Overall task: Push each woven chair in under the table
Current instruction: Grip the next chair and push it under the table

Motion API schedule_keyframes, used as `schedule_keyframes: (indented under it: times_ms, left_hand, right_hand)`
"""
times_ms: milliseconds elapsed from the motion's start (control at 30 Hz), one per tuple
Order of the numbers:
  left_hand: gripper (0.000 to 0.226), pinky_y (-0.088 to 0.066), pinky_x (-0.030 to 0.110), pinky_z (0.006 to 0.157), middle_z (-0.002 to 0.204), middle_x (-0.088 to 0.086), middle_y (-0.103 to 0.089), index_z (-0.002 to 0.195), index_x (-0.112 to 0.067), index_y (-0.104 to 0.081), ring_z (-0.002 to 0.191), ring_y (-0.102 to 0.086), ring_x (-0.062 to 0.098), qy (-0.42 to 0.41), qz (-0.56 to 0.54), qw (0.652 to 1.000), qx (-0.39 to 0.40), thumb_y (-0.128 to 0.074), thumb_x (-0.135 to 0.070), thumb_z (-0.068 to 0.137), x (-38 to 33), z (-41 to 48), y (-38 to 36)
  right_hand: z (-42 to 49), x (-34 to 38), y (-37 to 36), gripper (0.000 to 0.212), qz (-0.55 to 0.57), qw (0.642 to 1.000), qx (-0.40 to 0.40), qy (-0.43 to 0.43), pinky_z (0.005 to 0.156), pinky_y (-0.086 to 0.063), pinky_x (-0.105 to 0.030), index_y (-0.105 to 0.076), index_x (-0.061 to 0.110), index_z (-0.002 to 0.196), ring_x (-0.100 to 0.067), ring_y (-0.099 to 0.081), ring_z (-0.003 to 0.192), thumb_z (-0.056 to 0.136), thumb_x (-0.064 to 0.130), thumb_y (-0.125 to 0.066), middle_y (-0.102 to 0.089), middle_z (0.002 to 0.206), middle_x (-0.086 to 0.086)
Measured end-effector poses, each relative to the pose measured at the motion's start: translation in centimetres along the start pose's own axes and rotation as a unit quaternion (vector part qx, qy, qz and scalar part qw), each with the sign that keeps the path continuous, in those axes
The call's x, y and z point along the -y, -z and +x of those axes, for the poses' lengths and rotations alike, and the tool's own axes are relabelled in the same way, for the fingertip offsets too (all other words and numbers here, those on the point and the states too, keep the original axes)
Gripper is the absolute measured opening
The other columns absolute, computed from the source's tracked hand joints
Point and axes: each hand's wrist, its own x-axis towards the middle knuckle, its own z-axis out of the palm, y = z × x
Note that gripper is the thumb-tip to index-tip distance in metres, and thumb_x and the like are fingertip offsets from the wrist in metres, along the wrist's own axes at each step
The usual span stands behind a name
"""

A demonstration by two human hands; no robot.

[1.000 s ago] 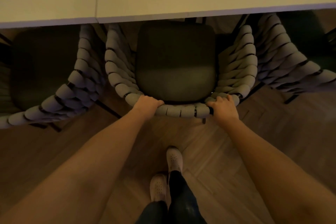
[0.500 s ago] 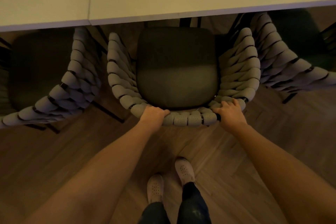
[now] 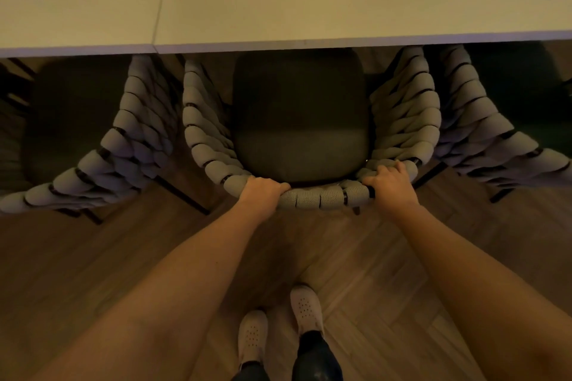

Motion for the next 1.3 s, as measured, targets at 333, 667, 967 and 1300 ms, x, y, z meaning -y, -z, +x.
schedule_keyframes:
  times_ms: [333,667,967,1300]
  left_hand:
    - [0.045,-0.038,0.043,0.098,0.118,0.001,-0.063,0.139,-0.031,-0.042,0.110,-0.058,0.025,0.009,-0.010,1.000,0.013,-0.050,-0.017,0.097,0.7,1.9,1.2]
    - [0.047,-0.037,0.040,0.100,0.118,0.000,-0.063,0.138,-0.032,-0.043,0.110,-0.058,0.022,0.001,-0.010,1.000,0.010,-0.053,-0.021,0.094,1.6,2.3,1.1]
    - [0.044,-0.039,0.039,0.097,0.119,-0.002,-0.062,0.135,-0.035,-0.044,0.109,-0.058,0.021,-0.015,-0.014,0.999,0.029,-0.055,-0.028,0.094,3.5,2.2,1.4]
    - [0.041,-0.037,0.045,0.101,0.122,0.003,-0.060,0.135,-0.030,-0.044,0.115,-0.055,0.027,0.006,0.003,0.999,0.048,-0.049,-0.017,0.097,3.2,2.2,1.3]
  right_hand:
    - [2.4,-0.9,0.0,0.045,0.001,1.000,-0.009,-0.003,0.115,-0.016,-0.051,-0.059,0.041,0.120,-0.025,-0.051,0.116,0.079,0.049,-0.073,-0.057,0.115,0.000]
    - [2.6,-0.4,1.2,0.031,0.006,1.000,-0.008,-0.003,0.116,-0.014,-0.049,-0.059,0.037,0.123,-0.024,-0.048,0.121,0.092,0.037,-0.060,-0.056,0.121,-0.001]
    - [2.7,1.4,2.3,0.035,0.003,1.000,0.018,-0.009,0.117,-0.011,-0.051,-0.057,0.034,0.127,-0.029,-0.047,0.124,0.092,0.038,-0.059,-0.053,0.126,-0.006]
    - [2.9,0.6,2.1,0.035,-0.008,0.999,0.026,0.030,0.116,-0.014,-0.049,-0.056,0.039,0.127,-0.025,-0.048,0.120,0.094,0.029,-0.056,-0.052,0.126,-0.001]
